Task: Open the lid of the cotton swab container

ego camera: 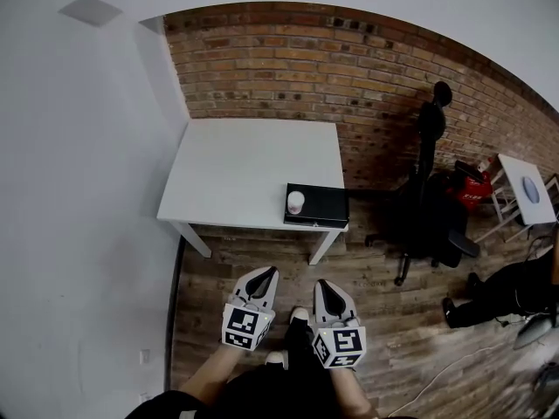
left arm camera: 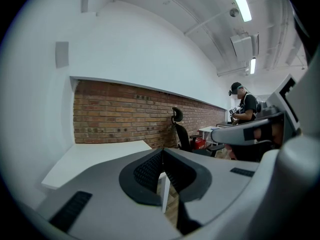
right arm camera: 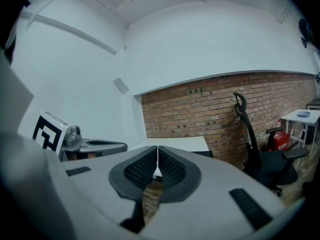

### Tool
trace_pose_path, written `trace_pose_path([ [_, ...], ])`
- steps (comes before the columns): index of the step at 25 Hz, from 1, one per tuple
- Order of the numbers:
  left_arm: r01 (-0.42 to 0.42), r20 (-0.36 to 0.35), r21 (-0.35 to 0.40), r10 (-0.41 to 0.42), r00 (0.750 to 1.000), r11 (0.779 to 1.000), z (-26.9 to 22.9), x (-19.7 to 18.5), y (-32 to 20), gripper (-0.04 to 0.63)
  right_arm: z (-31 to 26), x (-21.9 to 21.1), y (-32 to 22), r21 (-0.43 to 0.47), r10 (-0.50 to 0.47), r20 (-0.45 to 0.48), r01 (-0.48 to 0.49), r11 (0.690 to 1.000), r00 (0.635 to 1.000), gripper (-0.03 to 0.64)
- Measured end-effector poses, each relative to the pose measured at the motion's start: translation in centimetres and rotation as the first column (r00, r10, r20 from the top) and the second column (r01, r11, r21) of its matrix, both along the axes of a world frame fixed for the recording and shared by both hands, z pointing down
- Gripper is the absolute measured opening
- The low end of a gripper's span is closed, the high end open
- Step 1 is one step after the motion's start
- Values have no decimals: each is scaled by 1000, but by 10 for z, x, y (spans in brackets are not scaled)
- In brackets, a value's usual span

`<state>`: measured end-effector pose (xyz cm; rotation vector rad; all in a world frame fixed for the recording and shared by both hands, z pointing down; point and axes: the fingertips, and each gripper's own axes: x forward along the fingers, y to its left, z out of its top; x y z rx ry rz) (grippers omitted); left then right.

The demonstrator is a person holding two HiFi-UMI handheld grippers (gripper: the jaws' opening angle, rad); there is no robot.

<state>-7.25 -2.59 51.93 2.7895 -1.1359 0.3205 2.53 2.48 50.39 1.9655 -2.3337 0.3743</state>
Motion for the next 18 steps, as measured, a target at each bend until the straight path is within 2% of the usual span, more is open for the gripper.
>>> trace_pose_path([
  [18, 78, 18, -42, -77, 997, 996, 10, 51, -120, 15, 3, 54, -137, -19, -93, 15, 94, 995, 996, 21],
])
